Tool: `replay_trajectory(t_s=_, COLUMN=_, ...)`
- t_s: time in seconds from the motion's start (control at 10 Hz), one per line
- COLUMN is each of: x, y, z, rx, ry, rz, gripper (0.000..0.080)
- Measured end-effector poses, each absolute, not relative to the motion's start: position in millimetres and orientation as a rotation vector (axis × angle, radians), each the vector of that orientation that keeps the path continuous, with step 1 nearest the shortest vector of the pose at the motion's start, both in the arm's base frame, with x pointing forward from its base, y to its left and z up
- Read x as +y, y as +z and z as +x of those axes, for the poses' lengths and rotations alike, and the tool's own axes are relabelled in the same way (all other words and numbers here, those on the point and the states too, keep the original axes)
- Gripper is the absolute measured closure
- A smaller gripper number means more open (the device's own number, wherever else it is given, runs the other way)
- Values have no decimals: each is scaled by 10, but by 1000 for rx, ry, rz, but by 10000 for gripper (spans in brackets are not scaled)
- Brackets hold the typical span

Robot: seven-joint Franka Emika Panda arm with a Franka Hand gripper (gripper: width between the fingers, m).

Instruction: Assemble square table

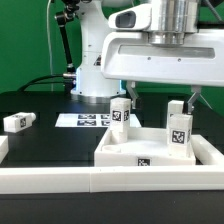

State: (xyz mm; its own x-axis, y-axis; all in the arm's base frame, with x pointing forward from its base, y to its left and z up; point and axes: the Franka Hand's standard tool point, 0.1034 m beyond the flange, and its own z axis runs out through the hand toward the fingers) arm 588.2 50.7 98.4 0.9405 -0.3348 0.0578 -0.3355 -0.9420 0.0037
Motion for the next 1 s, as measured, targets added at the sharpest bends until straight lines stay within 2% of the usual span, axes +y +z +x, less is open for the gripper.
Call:
replay_trajectory(t_s=0.4, x=27, y=1004, z=5467, rx=-431, ry=62, rz=3092, gripper=151)
replay_trajectory(t_s=0.5, x=-178, y=1038, z=5459, rx=-425, ry=71, rz=3088, gripper=151)
replay_trajectory(t_s=1.0, x=-278, y=981, z=5418, rx=-421, ry=84, rz=3081, gripper=151)
